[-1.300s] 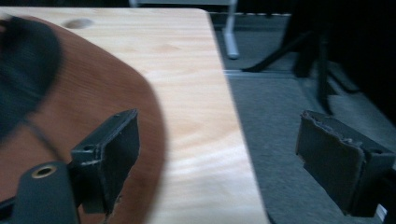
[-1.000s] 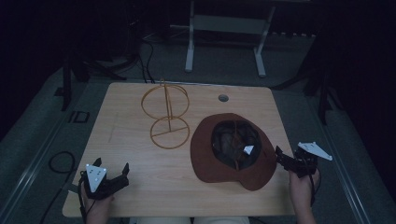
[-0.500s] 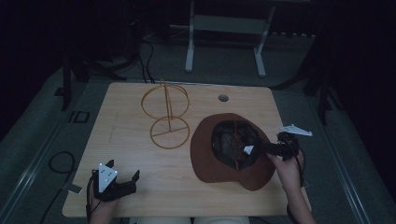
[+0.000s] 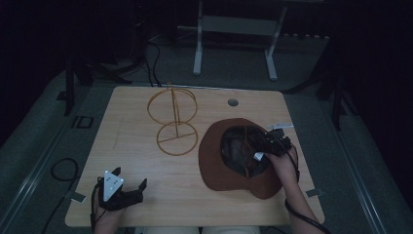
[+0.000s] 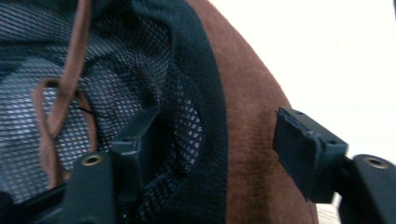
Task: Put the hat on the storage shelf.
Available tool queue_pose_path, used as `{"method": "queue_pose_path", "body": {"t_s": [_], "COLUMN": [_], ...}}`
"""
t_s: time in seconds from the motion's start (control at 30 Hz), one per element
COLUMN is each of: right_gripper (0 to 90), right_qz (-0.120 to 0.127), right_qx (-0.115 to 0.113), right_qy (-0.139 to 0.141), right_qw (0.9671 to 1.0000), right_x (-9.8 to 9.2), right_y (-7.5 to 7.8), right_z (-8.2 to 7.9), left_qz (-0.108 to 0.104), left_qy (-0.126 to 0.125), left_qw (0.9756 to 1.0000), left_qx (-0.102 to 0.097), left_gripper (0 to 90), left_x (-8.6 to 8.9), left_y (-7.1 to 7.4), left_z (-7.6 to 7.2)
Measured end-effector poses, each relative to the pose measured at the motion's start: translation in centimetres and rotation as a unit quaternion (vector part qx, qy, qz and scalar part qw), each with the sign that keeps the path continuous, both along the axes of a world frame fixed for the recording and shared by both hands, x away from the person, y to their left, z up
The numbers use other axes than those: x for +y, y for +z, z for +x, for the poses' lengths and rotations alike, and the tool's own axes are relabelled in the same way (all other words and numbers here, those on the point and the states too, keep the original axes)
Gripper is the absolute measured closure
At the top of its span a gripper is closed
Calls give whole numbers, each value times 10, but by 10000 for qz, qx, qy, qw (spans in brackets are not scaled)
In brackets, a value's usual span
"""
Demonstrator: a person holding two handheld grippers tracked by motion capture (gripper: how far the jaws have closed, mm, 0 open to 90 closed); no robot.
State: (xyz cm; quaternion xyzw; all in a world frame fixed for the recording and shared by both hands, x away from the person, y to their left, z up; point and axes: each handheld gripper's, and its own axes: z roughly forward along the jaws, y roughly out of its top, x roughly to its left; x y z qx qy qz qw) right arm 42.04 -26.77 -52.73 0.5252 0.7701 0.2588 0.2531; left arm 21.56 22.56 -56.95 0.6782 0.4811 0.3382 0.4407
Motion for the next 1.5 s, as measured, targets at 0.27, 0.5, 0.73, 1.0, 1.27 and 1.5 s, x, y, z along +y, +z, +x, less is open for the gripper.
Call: {"method": "queue_pose_path", "body": {"t_s": [0.27,0.5,0.73,1.0,1.27,1.5], "right_gripper": [493,704,831,842,843,843], "right_qz": [-518,-771,-513,487,641,791], "right_qx": [-302,-798,-990,-1345,-1657,-1882], "right_qy": [-187,-401,-398,-471,-484,-526], "right_qw": [9980,9930,9930,9886,9829,9775], "right_x": [13,16,11,-10,-23,-33], "right_y": [-10,-18,-4,33,65,87], "right_z": [0,-3,-8,-27,-45,-58], "left_qz": [23,-6,-22,-33,-89,-265], "left_qy": [19,7,2,-88,-261,-561], "left_qw": [10000,9999,9997,9996,9990,9976], "left_qx": [90,126,243,276,345,291], "left_gripper": [24,24,25,25,57,58], "left_x": [-1,-1,-4,-11,-23,-36], "left_y": [-1,-2,-2,-1,9,34], "left_z": [1,1,3,4,6,11]}}
